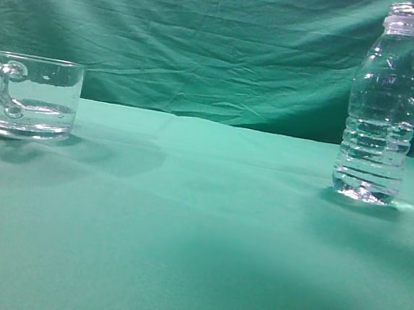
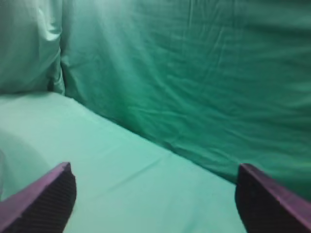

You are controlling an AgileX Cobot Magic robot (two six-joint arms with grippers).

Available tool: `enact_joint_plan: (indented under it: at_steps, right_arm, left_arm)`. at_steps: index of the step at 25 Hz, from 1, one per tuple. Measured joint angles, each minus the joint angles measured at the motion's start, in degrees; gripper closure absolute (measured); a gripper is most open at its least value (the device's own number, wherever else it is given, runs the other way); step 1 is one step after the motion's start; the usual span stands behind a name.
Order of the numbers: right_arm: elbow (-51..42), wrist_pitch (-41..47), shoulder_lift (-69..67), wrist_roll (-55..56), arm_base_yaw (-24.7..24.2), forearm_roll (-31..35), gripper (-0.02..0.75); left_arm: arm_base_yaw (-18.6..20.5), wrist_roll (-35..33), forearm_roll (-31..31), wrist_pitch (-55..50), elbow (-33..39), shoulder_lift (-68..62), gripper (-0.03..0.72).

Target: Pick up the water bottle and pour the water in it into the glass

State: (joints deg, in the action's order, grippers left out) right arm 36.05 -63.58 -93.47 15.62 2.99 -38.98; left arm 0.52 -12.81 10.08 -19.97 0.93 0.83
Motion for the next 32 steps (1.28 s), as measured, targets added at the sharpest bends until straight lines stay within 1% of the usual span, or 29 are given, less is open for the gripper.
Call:
enact_joint_plan:
  at_steps: [1,2,3,4,6,8,9,11,12,13,14,18,21,23,27,32]
  right_arm:
    - [0.0,1.39,2.41,1.04,0.0,0.0,0.164]
    - [-0.1,2.6,4.77,2.69,0.0,0.0,0.177]
    - [-0.21,4.2,7.07,4.64,0.0,0.0,0.173]
    - [-0.32,6.17,8.97,7.56,0.0,0.0,0.229]
    - [-0.41,10.53,13.26,14.92,0.0,-0.41,0.307]
    - [-0.54,15.79,16.87,21.49,0.0,-2.1,0.428]
    - [-0.54,17.81,18.7,24.98,0.0,-3.99,0.485]
    - [-0.54,21.37,21.93,31.62,0.0,-9.19,0.626]
    - [-0.54,22.39,23.7,35.64,0.0,-11.63,0.673]
    - [-0.54,22.97,25.48,39.63,0.0,-14.51,0.696]
    - [-0.54,23.47,26.99,42.71,0.0,-17.33,0.738]
    - [-0.54,27.44,34.62,53.28,0.0,-26.83,0.738]
    - [-0.54,31.77,41.2,60.67,0.0,-31.38,0.738]
    - [-0.54,32.43,45.01,63.55,0.0,-34.06,0.738]
    - [-0.54,28.97,52.54,65.32,0.0,-39.66,0.738]
    - [-0.54,22.86,61.73,65.75,0.0,-48.51,0.738]
  left_arm:
    - [0.0,0.0,0.0,0.0,0.0,0.0,0.688]
    - [0.0,0.0,0.0,0.0,0.0,0.0,0.688]
    - [0.0,0.0,0.0,0.0,0.0,0.0,0.688]
    - [0.0,0.0,0.0,0.0,0.0,0.0,0.688]
    - [0.0,0.0,0.0,0.0,0.0,0.0,0.688]
    - [0.0,0.0,0.0,0.0,0.0,0.0,0.688]
    - [0.0,0.0,0.0,0.0,0.0,0.0,0.688]
    - [0.0,0.0,0.0,0.0,0.0,0.0,0.688]
    - [0.0,0.0,0.0,0.0,0.0,0.0,0.688]
    - [0.0,0.0,0.0,0.0,0.0,0.0,0.688]
    - [0.0,0.0,0.0,0.0,0.0,0.0,0.688]
    - [0.0,0.0,0.0,0.0,0.0,0.0,0.688]
    - [0.0,0.0,0.0,0.0,0.0,0.0,0.688]
    - [0.0,0.0,0.0,0.0,0.0,0.0,0.688]
    - [0.0,0.0,0.0,0.0,0.0,0.0,0.688]
    - [0.0,0.0,0.0,0.0,0.0,0.0,0.688]
